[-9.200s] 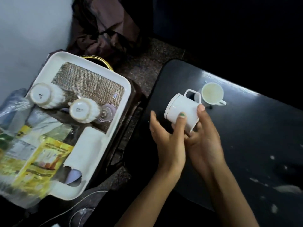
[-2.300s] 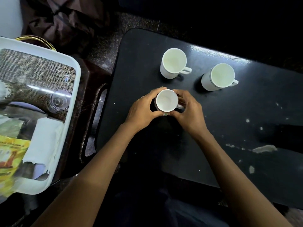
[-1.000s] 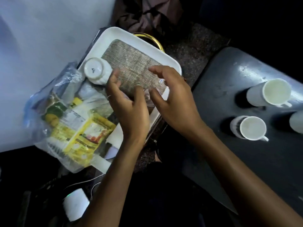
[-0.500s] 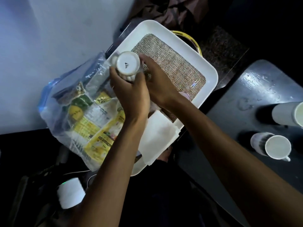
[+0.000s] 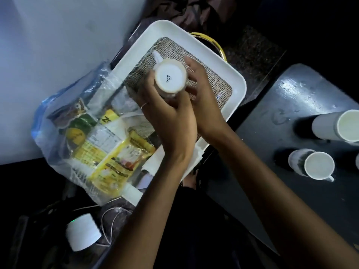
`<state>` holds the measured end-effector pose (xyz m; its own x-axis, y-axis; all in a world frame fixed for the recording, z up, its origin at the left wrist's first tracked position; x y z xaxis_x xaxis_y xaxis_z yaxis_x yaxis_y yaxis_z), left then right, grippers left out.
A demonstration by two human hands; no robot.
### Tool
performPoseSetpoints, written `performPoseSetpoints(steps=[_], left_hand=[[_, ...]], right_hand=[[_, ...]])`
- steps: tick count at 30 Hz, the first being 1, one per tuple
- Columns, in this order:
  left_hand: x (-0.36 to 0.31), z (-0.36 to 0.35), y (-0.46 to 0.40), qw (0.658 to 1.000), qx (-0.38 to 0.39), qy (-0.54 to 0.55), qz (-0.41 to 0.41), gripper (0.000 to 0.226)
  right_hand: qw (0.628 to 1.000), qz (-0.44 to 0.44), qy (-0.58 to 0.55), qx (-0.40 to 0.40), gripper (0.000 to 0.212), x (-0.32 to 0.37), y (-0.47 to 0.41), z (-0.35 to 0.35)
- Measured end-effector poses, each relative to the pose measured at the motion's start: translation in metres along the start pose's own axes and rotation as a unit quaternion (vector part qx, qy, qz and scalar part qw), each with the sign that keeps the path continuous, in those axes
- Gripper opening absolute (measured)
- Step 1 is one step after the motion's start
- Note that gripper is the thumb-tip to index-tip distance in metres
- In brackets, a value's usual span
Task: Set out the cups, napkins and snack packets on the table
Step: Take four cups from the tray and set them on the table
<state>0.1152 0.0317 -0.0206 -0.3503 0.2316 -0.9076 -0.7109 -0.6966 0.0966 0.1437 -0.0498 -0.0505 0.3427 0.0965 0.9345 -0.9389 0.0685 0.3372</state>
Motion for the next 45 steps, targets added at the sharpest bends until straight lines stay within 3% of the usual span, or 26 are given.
performPoseSetpoints(steps=[3, 9, 11, 14, 16, 18, 20, 24, 26, 31, 38, 41, 45], left_hand=[[-0.009, -0.009, 0.025, 0.998, 0.025, 0.027, -0.044, 0.053], [-0.022, -0.027, 0.083, 0.983, 0.083, 0.042, -0.16, 0.037], [-0.024, -0.031, 0.106, 0.982, 0.1, 0.092, -0.131, 0.036], [-0.019, -0.035, 0.126, 0.986, 0.094, 0.134, -0.01, 0.045], [-0.012, -0.05, 0.141, 0.971, 0.152, 0.146, 0.117, 0.057], [-0.005, -0.066, 0.157, 0.945, 0.237, 0.122, 0.191, 0.064], [-0.007, -0.076, 0.168, 0.929, 0.306, 0.101, 0.182, 0.067], [-0.014, -0.091, 0.192, 0.91, 0.37, 0.108, 0.152, 0.038], [-0.013, -0.097, 0.207, 0.897, 0.4, 0.104, 0.154, 0.035], [-0.008, -0.107, 0.249, 0.868, 0.477, 0.057, 0.123, 0.064], [0.003, -0.118, 0.302, 0.795, 0.607, -0.021, 0.013, 0.065], [0.01, -0.124, 0.323, 0.764, 0.642, -0.052, -0.028, 0.07], [0.024, -0.136, 0.344, 0.753, 0.648, -0.082, -0.076, 0.071]], right_hand=[[0.999, -0.014, -0.033, -0.031, 0.079, -0.003, 0.011, 0.026], [0.985, -0.011, -0.101, -0.142, 0.057, -0.003, 0.038, 0.089], [0.974, -0.014, -0.136, -0.179, 0.047, -0.005, 0.049, 0.114], [0.956, -0.059, -0.225, -0.178, 0.037, -0.018, 0.064, 0.14], [0.939, -0.076, -0.284, -0.176, 0.033, -0.025, 0.075, 0.16], [0.932, -0.072, -0.304, -0.181, 0.028, -0.03, 0.088, 0.18], [0.933, -0.067, -0.3, -0.189, 0.027, -0.035, 0.099, 0.197], [0.935, -0.058, -0.284, -0.204, 0.032, -0.049, 0.125, 0.23], [0.933, -0.056, -0.285, -0.21, 0.032, -0.056, 0.139, 0.249], [0.945, -0.052, -0.216, -0.238, 0.037, -0.069, 0.178, 0.303], [0.975, -0.07, -0.017, -0.209, 0.082, -0.092, 0.222, 0.358], [0.976, -0.077, 0.086, -0.183, 0.079, -0.108, 0.228, 0.366], [0.961, -0.071, 0.154, -0.221, 0.068, -0.128, 0.233, 0.377]])
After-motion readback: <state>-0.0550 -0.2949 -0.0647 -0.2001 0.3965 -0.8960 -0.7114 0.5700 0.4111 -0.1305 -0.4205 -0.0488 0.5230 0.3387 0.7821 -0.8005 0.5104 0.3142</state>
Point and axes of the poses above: each hand's wrist, its own y-axis away from the middle knuckle, its own z-axis out of the back of the hand, x = y × z, the point moved 6 cm from there along -y, towards the middle knuckle, and after that the axes turned 9 degrees about -x, right-handed, at the moved point
